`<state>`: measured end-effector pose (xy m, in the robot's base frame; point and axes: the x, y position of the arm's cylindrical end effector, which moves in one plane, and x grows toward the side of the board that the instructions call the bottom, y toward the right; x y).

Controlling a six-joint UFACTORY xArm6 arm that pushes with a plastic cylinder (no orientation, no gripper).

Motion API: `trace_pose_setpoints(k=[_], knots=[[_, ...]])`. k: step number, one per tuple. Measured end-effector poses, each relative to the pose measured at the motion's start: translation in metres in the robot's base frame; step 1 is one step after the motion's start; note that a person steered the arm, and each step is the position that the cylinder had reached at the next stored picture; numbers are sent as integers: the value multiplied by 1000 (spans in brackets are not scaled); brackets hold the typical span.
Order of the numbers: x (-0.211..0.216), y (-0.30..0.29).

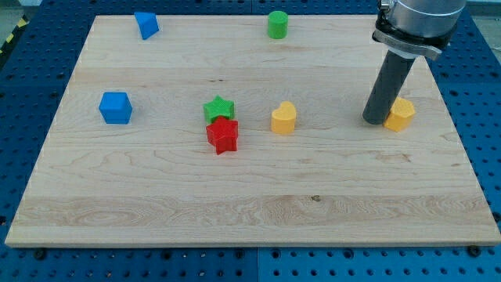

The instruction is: Push the yellow heart diagonal to the red star

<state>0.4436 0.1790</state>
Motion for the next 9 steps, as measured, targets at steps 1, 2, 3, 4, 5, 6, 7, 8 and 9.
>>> trace_pose_setpoints(k=[1,2,3,4,5,6,7,8,9], knots=[[1,0],[1,0],[16,-5],[30,-14],[34,-25],[-11,-46],[-24,-79],[-15,-91],[-12,-100]])
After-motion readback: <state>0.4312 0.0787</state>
